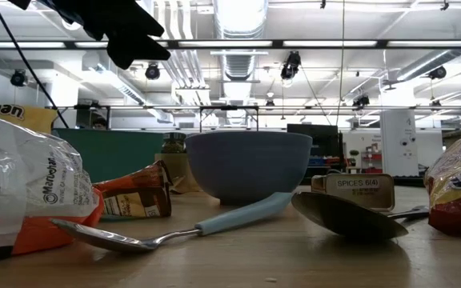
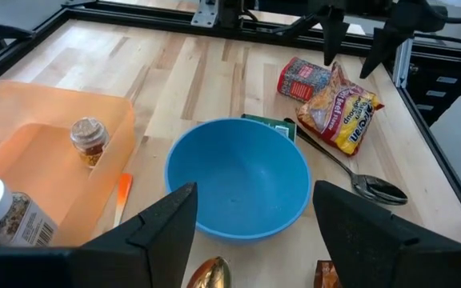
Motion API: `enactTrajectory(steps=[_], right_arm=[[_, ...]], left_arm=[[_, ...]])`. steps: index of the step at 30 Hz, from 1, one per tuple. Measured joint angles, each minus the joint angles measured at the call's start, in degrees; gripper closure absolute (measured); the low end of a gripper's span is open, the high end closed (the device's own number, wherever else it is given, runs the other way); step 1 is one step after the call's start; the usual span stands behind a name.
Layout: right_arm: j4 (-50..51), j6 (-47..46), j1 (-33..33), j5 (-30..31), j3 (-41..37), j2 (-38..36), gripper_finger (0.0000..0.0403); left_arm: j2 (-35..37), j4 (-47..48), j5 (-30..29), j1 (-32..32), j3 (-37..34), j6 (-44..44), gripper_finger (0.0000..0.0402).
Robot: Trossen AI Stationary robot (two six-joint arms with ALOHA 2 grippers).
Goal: Pick & Place Food Item
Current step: Put the red noodle pack into the pink bin
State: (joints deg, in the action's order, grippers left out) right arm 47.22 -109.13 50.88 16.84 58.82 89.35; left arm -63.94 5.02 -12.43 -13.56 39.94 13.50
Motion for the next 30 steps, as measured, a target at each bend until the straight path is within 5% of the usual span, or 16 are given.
enactTrajectory(steps=[10,20,30], right_arm=[[-2.4,1.1,-0.4,-0.1,0.0,0.8,0.0222],[-4.3,2.0,-0.2,-2.4,0.3,1.9,0.0299],[-3.3,32.2,-0.1,-1.9,10.3,8.8,0.0312]], left_arm=[[0.0,0.0,0.0,0.0,0.0,0.0,0.0148],[0.0,0.2,0.0,0.0,0.0,0.0,0.0148],[0.0,1.0,0.0,0.0,0.0,0.0,0.0148]])
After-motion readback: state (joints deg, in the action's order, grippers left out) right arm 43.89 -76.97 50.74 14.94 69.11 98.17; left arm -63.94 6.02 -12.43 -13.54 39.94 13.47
